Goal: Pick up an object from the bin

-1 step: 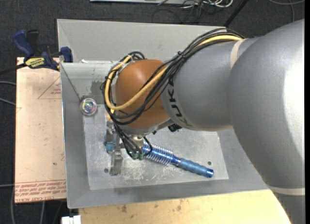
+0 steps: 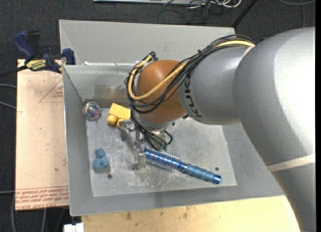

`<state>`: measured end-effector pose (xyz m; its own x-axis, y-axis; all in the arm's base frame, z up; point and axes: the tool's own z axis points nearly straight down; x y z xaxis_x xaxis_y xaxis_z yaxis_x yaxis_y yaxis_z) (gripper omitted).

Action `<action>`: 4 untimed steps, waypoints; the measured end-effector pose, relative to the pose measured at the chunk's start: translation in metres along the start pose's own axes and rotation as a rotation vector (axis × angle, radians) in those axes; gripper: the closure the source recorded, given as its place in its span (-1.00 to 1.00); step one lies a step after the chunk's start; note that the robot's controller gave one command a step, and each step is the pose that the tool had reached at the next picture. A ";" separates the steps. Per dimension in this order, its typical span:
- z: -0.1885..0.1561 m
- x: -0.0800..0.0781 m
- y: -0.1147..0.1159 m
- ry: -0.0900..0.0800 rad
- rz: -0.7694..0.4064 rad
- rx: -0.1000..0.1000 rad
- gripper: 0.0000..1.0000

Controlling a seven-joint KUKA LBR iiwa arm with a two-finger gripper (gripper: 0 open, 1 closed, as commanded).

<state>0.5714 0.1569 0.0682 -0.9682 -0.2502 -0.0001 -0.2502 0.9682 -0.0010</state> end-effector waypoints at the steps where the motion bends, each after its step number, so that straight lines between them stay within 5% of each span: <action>1: -0.075 0.013 -0.048 -0.009 -0.014 0.002 -1.00; 2: -0.003 0.068 -0.052 0.009 -0.087 -0.003 -1.00; 3: -0.006 0.064 -0.051 0.001 -0.086 -0.003 1.00; 4: -0.105 0.053 -0.061 -0.010 -0.128 0.000 1.00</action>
Offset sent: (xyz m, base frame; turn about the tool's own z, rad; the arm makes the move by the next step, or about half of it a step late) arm -0.0037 -0.0468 0.0710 -0.0207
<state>0.5357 0.0844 0.1734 -0.9282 -0.3720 -0.0100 -0.3720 0.9282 -0.0015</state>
